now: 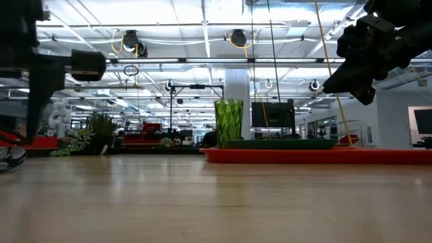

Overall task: Pick and place plate/cup/fork/spoon on tray
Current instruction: Put the blue spoon beside the fork on the red tray

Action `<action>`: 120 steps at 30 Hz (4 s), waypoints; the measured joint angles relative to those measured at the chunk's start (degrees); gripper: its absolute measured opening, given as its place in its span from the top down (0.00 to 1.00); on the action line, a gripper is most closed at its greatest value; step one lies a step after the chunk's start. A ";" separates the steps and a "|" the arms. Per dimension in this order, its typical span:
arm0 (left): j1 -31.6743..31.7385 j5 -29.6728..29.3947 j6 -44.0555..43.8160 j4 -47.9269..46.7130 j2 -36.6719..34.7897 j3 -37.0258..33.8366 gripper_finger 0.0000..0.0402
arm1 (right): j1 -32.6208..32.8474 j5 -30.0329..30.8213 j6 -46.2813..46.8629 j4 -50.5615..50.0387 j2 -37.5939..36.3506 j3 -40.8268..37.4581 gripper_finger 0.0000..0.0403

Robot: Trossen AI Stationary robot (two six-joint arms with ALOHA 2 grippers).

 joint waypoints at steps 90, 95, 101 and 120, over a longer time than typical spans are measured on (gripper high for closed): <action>25.20 -17.76 -5.34 37.55 -3.14 -9.01 0.97 | 21.56 28.43 -22.43 17.18 68.71 44.19 0.62; 25.14 -17.77 -6.03 37.61 -3.14 -9.01 0.96 | 20.81 28.32 -23.21 17.38 72.55 46.90 0.45; 25.14 -17.87 -6.03 37.92 -3.14 -8.98 0.95 | 19.54 28.30 -27.07 17.17 74.19 48.04 0.29; 25.03 -18.88 -6.99 37.63 -3.14 -8.96 0.96 | 15.91 24.02 -29.40 10.96 74.17 48.04 0.32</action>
